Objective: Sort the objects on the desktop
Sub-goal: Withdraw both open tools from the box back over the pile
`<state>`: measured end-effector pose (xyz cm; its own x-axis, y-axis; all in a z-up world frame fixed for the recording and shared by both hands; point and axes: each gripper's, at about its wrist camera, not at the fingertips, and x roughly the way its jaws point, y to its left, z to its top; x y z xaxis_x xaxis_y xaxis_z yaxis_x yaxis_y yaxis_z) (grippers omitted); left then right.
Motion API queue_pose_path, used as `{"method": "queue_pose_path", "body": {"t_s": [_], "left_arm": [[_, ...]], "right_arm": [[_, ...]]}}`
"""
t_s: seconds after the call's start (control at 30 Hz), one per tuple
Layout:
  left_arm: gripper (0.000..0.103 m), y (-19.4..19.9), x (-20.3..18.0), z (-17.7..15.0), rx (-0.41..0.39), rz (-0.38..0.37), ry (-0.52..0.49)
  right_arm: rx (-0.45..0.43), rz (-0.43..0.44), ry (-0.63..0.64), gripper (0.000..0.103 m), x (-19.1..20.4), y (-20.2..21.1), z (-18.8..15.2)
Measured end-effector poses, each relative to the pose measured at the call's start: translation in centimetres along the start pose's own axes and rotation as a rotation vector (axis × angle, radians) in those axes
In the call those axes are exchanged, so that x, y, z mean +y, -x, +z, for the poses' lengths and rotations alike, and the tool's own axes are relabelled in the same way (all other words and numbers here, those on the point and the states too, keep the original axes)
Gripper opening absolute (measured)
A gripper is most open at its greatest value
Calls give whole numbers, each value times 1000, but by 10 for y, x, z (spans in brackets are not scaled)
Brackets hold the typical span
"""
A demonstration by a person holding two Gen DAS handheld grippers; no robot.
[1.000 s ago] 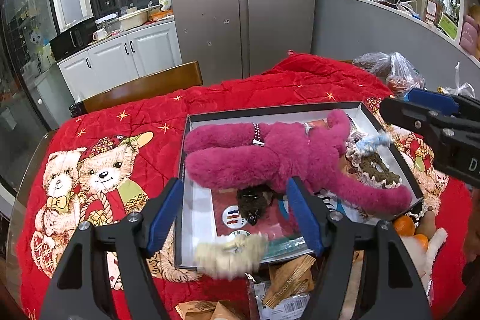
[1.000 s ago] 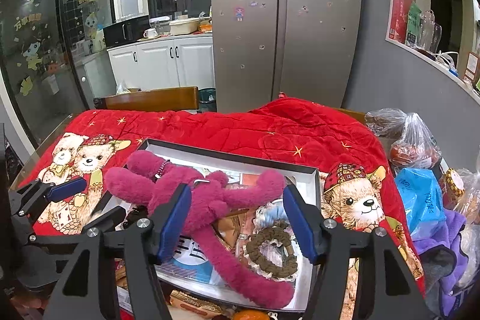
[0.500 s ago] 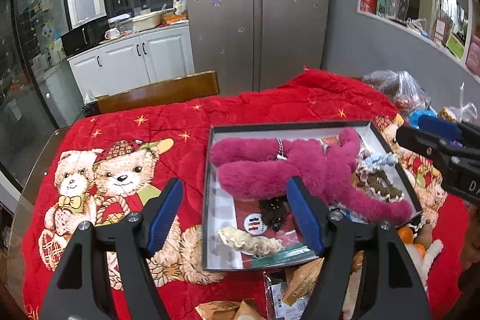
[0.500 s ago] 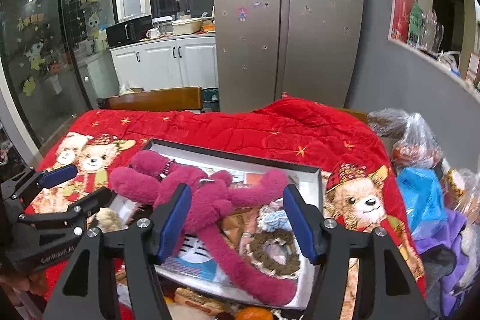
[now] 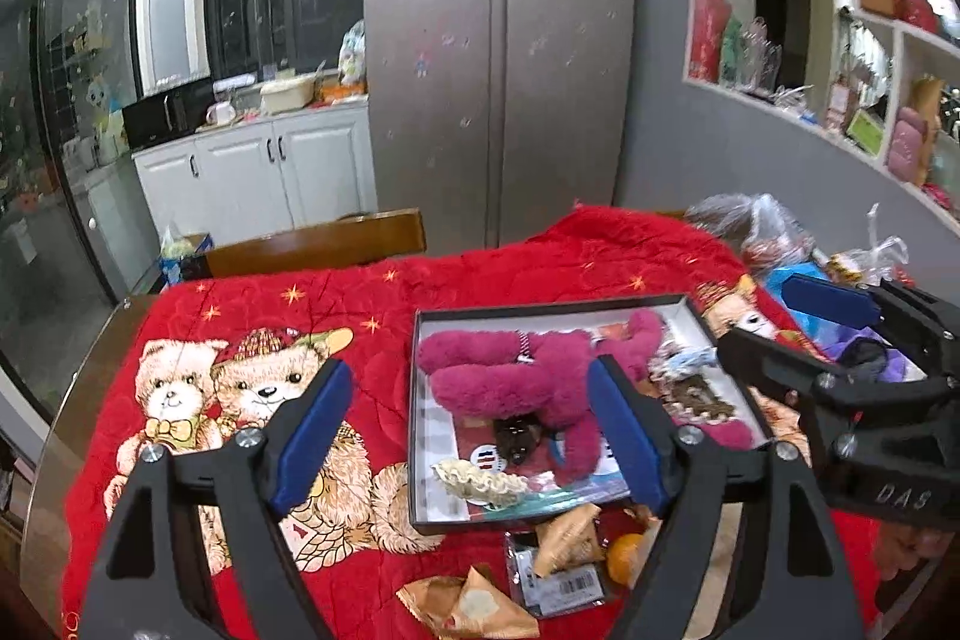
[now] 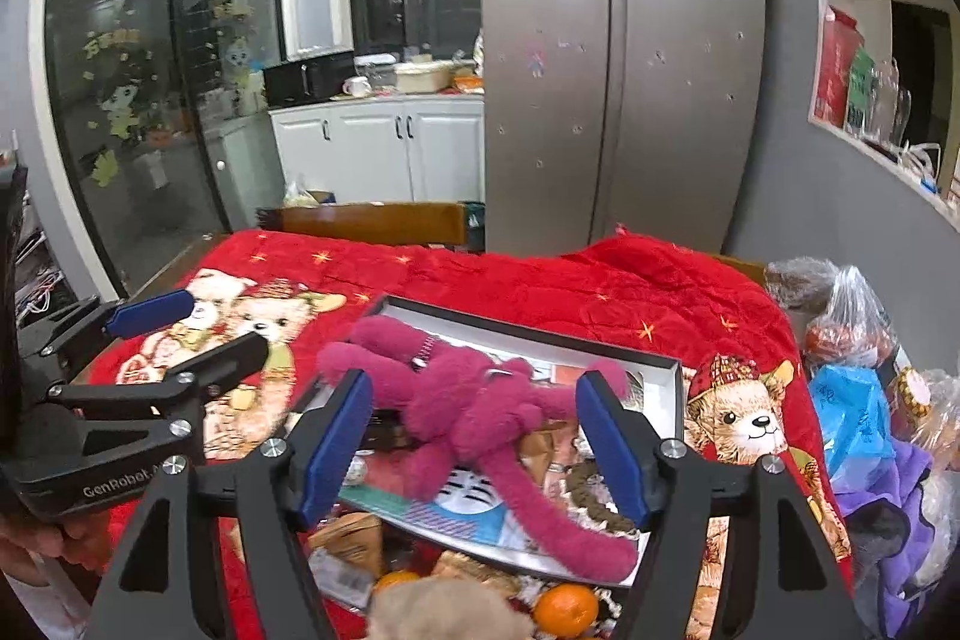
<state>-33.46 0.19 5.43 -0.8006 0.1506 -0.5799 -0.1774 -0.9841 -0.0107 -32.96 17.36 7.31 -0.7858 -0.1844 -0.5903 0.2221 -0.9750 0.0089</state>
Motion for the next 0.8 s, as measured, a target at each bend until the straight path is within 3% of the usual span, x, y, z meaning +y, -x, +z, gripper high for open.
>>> {"method": "queue_pose_path", "body": {"t_s": [0.17,0.37,0.67,0.8], "left_arm": [[88,39,7,-9,-30,22,3],[89,62,24,-45,-4,58,39],[89,28,25,-121,105,83,1],[89,13,23,-137,120,39,16]], "right_arm": [[-70,-20,33,79,18,41,-3],[-120,-52,41,80,32,80,-19],[-146,-20,-18,80,41,99,-76],[-102,-18,-47,80,34,84,-102]]}}
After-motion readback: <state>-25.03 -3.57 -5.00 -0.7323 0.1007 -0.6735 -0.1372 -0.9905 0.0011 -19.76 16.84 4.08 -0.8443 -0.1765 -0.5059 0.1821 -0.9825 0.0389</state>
